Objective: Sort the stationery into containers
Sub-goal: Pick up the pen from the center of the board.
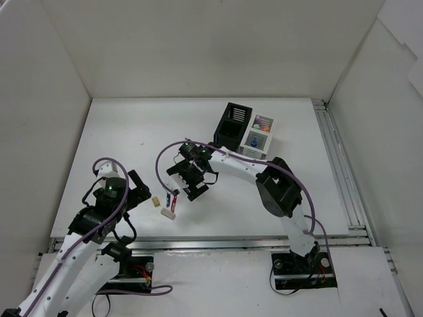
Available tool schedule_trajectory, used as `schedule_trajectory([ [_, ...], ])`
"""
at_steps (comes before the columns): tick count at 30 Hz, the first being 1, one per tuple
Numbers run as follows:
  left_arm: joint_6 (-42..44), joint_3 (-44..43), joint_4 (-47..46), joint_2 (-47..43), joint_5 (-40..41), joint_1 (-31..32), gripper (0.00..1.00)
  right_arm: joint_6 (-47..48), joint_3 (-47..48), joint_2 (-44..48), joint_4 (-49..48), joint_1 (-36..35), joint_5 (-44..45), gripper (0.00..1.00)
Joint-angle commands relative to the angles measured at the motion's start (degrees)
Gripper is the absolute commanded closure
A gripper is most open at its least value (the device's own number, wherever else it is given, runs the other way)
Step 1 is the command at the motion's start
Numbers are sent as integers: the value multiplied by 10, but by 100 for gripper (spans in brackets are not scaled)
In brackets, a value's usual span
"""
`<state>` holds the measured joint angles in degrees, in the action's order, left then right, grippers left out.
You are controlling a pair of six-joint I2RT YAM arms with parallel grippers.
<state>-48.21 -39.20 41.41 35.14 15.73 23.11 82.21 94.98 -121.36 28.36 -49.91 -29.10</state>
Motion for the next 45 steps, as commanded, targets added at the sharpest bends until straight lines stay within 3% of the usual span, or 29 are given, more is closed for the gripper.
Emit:
schedule_trajectory([
  [1,-6,-8,-4,6,9,-9,0,28,42,-9,30,-20,-33,10],
  [12,-7,12,-11,-43,-5,-9,0,4,109,-85,54,-28,-103,33],
  [13,-7,14,-13,-46,-3,-9,0,3,109,-86,56,-28,-102,40],
  [19,0,11,-21,-52,-7,-9,0,6,121,-92,70,-31,-91,55],
  [32,-3,11,-17,-58,5,-9,0,40,121,-107,114,-60,-15,64],
  [45,-50,19,25,-150,57,-9,0,25,86,-110,135,-82,75,72],
])
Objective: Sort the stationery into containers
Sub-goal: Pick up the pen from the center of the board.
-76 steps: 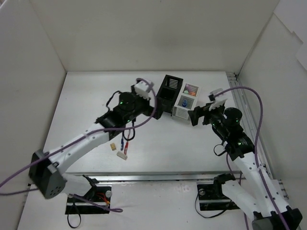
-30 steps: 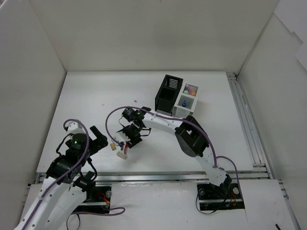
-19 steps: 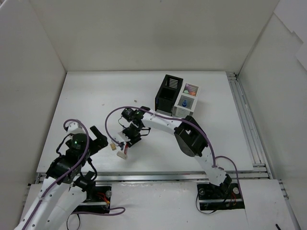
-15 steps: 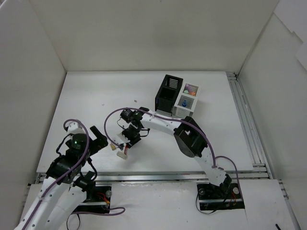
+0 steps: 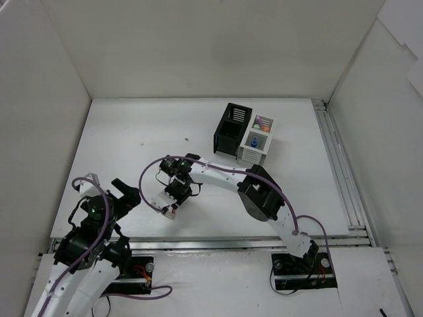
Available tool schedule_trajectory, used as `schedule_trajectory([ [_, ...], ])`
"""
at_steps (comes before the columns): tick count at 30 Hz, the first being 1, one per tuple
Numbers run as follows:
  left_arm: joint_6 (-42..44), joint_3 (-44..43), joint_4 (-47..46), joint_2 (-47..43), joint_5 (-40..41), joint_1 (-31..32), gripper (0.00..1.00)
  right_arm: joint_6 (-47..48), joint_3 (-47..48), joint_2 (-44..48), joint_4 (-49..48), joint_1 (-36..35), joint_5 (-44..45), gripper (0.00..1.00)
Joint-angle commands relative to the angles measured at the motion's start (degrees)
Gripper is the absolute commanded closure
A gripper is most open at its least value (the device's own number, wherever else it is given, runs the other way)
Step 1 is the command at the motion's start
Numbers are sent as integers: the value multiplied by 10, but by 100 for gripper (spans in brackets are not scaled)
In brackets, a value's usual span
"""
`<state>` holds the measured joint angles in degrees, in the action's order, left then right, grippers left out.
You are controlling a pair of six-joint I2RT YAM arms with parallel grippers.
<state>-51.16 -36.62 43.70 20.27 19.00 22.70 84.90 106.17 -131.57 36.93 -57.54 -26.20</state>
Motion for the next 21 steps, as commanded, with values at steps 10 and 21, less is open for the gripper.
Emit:
schedule_trajectory([
  [10,-57,-13,40,-11,55,-5,0,2,-71,8,105,-11,90,75],
  [21,-65,-17,48,-12,72,-5,0,-3,-75,5,123,-11,66,56],
])
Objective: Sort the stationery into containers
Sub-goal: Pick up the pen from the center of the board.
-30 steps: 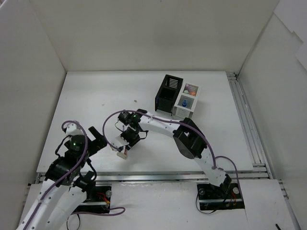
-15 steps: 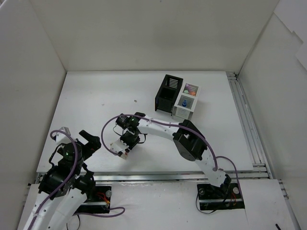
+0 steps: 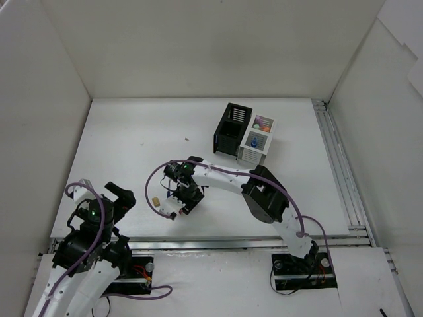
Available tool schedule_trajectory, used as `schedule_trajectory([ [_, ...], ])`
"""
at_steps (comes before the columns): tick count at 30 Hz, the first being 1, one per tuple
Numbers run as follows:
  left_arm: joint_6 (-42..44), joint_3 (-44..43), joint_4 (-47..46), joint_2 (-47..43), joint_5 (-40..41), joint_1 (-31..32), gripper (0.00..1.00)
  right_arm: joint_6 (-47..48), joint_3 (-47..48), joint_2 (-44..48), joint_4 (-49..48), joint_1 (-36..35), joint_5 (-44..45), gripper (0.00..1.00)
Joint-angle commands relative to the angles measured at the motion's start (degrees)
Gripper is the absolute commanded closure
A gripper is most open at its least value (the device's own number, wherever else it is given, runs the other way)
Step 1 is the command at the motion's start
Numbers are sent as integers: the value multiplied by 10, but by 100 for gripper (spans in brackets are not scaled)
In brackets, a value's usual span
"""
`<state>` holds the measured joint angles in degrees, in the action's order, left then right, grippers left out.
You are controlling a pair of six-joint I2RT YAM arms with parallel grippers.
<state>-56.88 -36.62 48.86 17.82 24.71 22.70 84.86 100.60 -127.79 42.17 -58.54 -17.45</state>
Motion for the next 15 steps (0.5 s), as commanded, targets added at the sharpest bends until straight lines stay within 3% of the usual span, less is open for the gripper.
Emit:
schedule_trajectory([
  [1,-9,-16,-3,12,15,-5,0,-1,-10,-33,68,-2,-22,56],
  [5,-10,-13,-3,11,17,-5,0,-10,4,-38,65,-3,-36,45],
  [7,-10,-13,-3,10,17,-5,0,-21,7,-36,64,-6,-47,55],
  [8,-9,-13,-5,9,17,-5,0,-26,9,-37,64,-7,-55,66],
  [15,-8,-13,-4,8,15,-5,0,-49,7,-38,65,-4,-79,95],
])
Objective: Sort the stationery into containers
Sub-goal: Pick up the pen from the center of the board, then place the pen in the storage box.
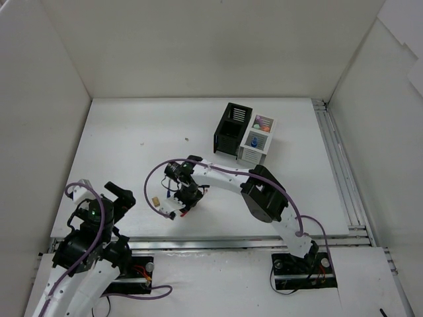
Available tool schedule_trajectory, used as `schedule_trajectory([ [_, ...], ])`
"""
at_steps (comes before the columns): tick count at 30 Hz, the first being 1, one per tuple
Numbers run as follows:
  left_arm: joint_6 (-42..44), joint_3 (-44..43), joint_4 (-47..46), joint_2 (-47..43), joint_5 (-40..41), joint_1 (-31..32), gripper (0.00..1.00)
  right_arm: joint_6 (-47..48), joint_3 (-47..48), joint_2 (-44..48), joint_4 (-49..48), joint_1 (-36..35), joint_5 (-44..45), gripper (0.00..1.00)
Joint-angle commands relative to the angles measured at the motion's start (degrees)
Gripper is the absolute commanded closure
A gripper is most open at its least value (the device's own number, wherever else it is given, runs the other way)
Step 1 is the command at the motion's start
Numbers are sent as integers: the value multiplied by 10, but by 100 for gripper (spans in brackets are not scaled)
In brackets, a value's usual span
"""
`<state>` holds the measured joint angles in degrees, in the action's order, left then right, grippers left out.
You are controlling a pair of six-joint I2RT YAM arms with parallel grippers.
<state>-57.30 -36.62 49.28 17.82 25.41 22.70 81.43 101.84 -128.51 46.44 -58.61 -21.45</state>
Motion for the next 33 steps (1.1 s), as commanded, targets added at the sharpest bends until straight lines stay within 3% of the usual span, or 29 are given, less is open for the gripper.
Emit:
schedule_trajectory([
  [1,-4,-13,-8,6,10,-5,0,-19,-5,-31,23,-3,-46,100],
  [8,-4,-14,-8,0,9,-5,0,-59,24,-8,3,36,-96,100],
  [13,19,-23,-28,5,-4,-5,0,-108,-17,71,-96,79,-153,100],
  [17,38,-30,-44,23,-19,-5,0,-207,-126,191,-266,133,-175,100],
  [23,77,-34,-93,68,-55,-5,0,-528,-322,334,-757,212,-117,100],
  [28,119,-41,-146,128,-94,-5,0,-663,-316,331,-856,272,-12,100],
  [33,137,-70,-153,206,-99,-5,0,-719,-290,287,-925,315,9,100],
])
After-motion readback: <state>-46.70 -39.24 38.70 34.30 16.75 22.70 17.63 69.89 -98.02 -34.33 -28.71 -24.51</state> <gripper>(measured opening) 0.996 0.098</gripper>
